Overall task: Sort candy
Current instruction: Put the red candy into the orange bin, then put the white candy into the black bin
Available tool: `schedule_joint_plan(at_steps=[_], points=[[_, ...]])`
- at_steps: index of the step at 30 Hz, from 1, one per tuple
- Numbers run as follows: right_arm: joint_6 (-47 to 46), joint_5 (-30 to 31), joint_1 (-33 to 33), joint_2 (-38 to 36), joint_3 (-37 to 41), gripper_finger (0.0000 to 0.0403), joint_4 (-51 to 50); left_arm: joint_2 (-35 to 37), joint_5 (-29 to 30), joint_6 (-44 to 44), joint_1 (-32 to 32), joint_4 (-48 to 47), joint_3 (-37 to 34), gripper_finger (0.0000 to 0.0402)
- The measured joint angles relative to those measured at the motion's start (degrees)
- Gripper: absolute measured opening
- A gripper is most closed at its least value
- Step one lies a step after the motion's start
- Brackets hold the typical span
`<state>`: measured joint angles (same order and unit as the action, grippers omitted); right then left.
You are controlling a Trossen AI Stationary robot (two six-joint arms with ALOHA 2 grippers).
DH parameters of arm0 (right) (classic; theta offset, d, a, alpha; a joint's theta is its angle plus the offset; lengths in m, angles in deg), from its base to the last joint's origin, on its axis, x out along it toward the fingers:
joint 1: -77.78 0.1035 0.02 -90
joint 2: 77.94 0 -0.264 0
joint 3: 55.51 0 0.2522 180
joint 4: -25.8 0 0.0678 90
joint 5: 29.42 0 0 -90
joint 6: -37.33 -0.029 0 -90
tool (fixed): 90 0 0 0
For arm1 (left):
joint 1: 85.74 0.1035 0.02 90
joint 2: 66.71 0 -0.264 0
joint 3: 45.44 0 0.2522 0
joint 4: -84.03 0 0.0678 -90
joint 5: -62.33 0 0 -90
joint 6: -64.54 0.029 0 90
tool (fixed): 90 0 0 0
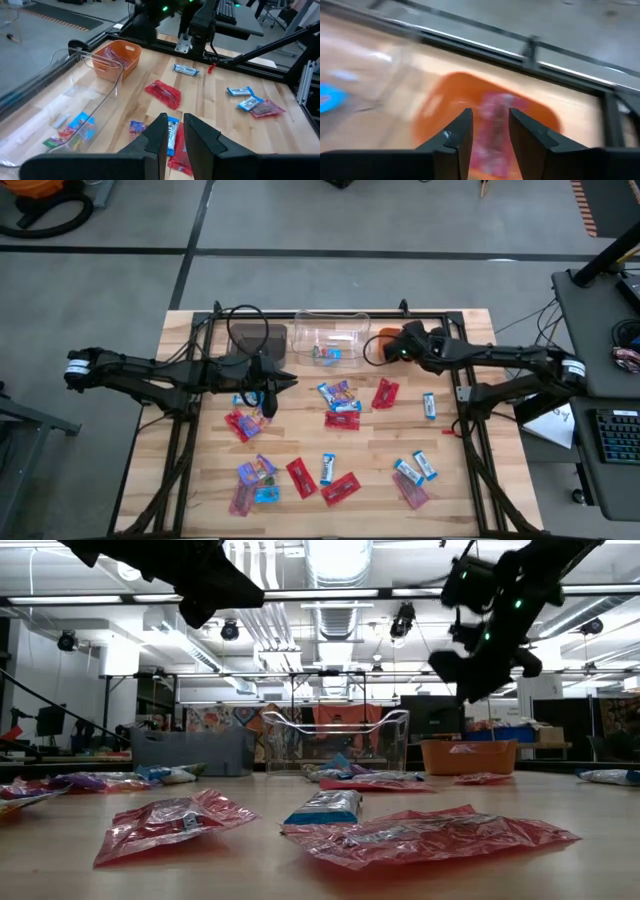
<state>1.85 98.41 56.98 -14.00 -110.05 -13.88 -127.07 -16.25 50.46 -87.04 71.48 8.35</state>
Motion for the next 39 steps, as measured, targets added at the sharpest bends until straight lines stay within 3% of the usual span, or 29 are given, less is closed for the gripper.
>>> schedule_joint_plan(at_steps=[7, 13, 19, 25, 31, 39], points=[[2.38, -9.67, 8.83, -7.23, 0.0, 0.0099, 3.95, 0.0, -2.57, -6.47, -1.18, -3.86, -0.02, 0.0045], [0.8, -9.79, 18.79, -8.99, -0.02, 0.0079, 4.47, 0.0, -6.56, -15.56, -3.17, -12.62, -0.02, 0.0045], [-0.55, -9.54, 24.99, -7.82, 0.0, 0.0073, 6.11, -0.04, -7.82, -29.82, -5.86, -29.5, -0.02, 0.0045], [-0.17, -9.34, 27.07, -5.95, 0.0, 0.0084, 8.89, -2.33, -6.08, -42.02, -6.8, -36.08, -0.09, 0.0045], [1.37, -9.33, 27.08, -4.41, -0.01, 0.0103, 9.07, -6.45, -3.14, -44.34, -6.78, -35.82, -0.09, 0.005], [1.71, -9.29, 27.17, -3.83, 0.0, 0.0139, 10.4, -13.38, 4.24, -47.11, -6.08, -33.64, -0.09, 0.0095]])
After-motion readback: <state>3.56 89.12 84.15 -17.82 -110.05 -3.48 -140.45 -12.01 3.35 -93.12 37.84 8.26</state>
